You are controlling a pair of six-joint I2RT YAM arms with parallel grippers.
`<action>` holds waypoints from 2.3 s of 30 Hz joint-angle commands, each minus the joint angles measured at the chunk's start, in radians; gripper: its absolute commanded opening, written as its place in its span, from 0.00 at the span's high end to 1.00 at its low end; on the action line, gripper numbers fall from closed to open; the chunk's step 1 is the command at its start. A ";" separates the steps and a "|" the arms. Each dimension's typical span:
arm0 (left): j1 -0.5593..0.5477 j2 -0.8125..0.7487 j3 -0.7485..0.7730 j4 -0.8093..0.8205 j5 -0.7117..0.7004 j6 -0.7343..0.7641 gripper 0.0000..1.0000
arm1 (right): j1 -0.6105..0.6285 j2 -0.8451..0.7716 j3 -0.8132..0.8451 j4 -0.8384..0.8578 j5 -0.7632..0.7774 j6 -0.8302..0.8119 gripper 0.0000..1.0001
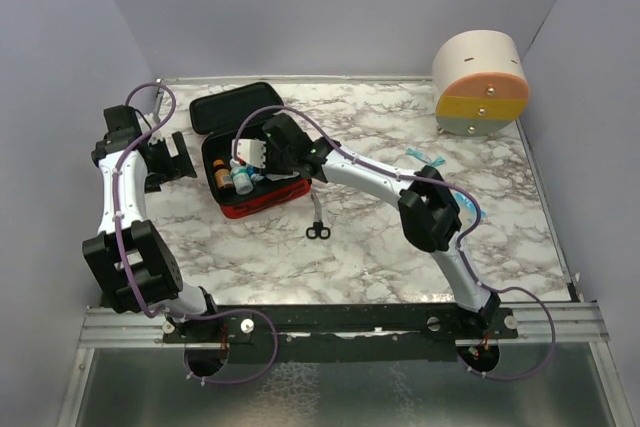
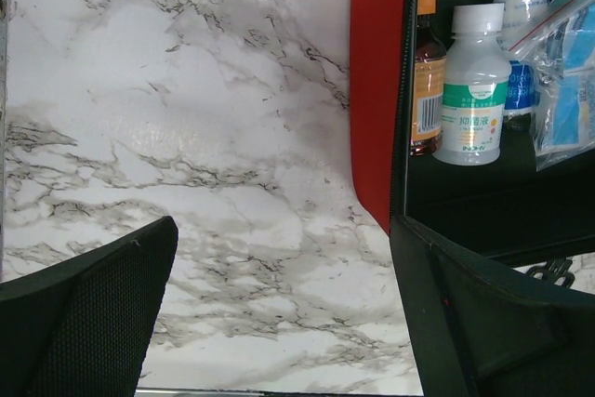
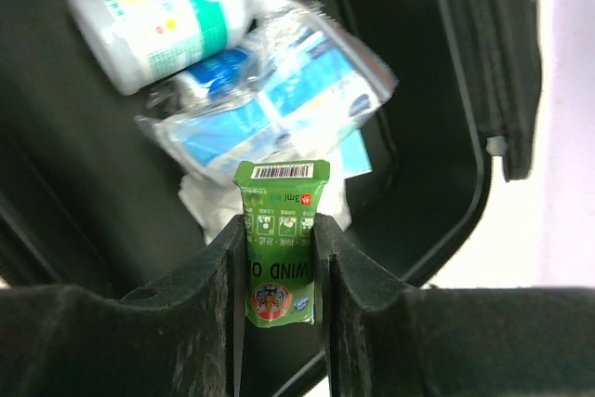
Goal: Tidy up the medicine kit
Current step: Place the medical item at the medicine box, then pick up the lid from the medicine box.
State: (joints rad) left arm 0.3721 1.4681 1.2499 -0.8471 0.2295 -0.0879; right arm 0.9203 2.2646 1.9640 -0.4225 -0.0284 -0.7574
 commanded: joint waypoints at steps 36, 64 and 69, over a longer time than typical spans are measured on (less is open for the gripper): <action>0.015 0.006 0.003 0.022 0.042 -0.019 0.01 | 0.012 -0.212 -0.168 0.046 -0.098 0.124 0.46; -0.020 0.046 0.076 -0.003 0.086 -0.072 0.01 | -0.222 0.080 0.256 -0.201 -0.091 0.707 0.52; -0.056 0.029 0.003 -0.004 0.082 -0.087 0.01 | -0.222 0.067 0.234 -0.205 -0.139 0.754 0.56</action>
State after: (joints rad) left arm 0.3447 1.5307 1.3010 -0.8368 0.2859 -0.1631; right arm 0.6968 2.3566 2.2162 -0.6117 -0.0956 -0.0635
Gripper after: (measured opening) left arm 0.991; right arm 0.456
